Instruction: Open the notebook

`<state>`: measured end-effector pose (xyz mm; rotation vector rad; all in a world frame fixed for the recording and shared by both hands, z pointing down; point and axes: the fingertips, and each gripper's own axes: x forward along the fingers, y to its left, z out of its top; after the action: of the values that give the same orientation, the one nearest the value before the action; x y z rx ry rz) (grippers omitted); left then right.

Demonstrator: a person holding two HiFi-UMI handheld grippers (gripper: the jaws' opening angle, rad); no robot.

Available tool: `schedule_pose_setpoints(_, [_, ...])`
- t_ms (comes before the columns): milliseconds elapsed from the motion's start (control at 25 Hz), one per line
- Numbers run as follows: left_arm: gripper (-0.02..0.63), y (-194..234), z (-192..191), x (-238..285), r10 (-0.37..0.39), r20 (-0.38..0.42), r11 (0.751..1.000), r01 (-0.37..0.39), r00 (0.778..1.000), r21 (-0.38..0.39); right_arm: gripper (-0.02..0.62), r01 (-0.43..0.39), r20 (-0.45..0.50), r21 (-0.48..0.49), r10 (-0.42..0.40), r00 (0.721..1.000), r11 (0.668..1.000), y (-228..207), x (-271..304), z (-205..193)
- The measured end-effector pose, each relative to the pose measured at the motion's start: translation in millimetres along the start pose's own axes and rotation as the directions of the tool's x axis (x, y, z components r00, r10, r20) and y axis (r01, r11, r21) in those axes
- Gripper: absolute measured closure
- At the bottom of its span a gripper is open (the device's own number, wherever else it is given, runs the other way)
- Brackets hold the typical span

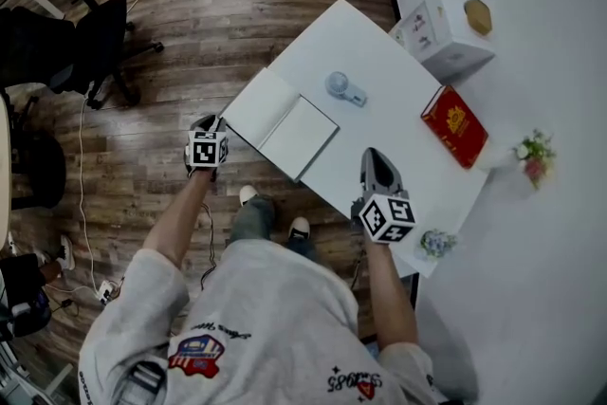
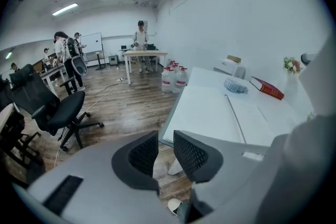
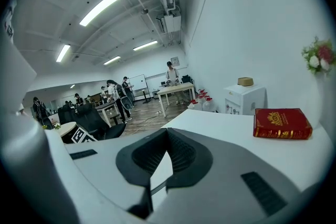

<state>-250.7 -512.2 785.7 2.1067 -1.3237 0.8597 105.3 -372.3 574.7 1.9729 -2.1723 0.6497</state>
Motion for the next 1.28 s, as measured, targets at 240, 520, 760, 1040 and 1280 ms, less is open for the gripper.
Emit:
schedule_pose_setpoints(240, [0.532, -36.6, -3.0, -45.6, 0.001, 0.064, 0.998, -0.005, 0.998, 0.068, 0.601, -0.03, 0.014, -0.008, 0.03, 0.999, 1.0, -10.1, -30.3, -1.5])
schedule_pose_setpoints(520, [0.589, -113.5, -3.4, -99.7, -0.129, 0.098, 0.974, 0.108, 0.987, 0.2, 0.601, -0.106, 0.026, -0.028, 0.106, 0.994, 0.994, -3.0, -55.2, -3.1])
schedule_pose_setpoints(760, [0.601, -163.7, 8.7, -145.9, -0.185, 0.186, 0.965, 0.142, 0.965, 0.219, 0.601, -0.177, 0.03, -0.105, 0.181, 0.983, 0.979, 8.3, -76.5, -0.2])
schedule_pose_setpoints(1040, [0.601, -213.1, 43.8, -204.2, -0.239, 0.345, 0.96, 0.167, 0.908, 0.226, 0.602, -0.235, 0.036, -0.148, 0.242, 0.97, 0.961, 11.6, -96.1, 1.8])
schedule_pose_setpoints(1280, [0.601, -251.3, 83.8, -252.1, -0.271, 0.469, 0.958, 0.191, 0.84, 0.212, 0.603, -0.278, 0.036, -0.192, 0.289, 0.957, 0.941, 17.0, -105.6, 7.8])
